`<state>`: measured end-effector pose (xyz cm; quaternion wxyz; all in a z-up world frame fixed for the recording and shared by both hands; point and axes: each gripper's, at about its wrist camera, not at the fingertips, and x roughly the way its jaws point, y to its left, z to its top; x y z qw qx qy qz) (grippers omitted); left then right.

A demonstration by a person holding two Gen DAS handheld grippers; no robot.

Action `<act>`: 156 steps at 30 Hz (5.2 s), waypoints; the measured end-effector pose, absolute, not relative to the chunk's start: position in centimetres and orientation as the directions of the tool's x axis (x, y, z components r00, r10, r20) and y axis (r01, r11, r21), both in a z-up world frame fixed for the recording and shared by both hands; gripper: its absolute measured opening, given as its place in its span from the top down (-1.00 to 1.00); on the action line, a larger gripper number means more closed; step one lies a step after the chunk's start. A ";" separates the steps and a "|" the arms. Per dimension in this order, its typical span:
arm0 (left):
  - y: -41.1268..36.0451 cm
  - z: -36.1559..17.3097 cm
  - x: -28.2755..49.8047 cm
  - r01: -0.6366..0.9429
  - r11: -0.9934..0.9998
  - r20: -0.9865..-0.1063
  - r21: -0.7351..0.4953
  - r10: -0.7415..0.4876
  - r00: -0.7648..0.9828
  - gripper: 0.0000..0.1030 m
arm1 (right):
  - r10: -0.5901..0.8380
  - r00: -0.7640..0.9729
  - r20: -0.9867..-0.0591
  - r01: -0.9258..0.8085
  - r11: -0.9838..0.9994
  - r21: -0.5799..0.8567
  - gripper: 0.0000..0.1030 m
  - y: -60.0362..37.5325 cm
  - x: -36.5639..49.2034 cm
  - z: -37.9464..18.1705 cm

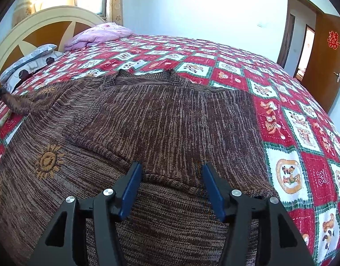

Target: Fold small clothes

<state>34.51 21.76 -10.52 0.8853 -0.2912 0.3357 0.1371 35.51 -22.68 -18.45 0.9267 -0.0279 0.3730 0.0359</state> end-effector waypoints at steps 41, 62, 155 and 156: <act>4.2 -14.6 39.3 -0.192 0.961 -0.692 0.201 0.278 0.666 -0.36 | 0.181 0.730 -0.659 -0.089 0.981 0.171 -0.34 -25.0 35.2 -17.9; 6.6 -16.6 38.7 -0.284 0.954 -0.722 0.097 0.264 0.640 -0.78 | -0.120 0.661 -0.741 0.063 0.992 -0.104 -0.31 -17.0 49.0 -15.4; 7.5 -14.6 41.7 -0.260 0.953 -0.709 0.155 0.291 0.642 -0.99 | 0.355 0.693 -0.628 -0.291 0.934 0.206 0.03 -15.6 40.5 -15.3; 7.5 -14.0 40.7 -0.275 0.950 -0.700 0.148 0.297 0.650 -0.99 | 0.366 0.684 -0.631 -0.312 0.929 0.199 0.03 -15.1 40.5 -15.3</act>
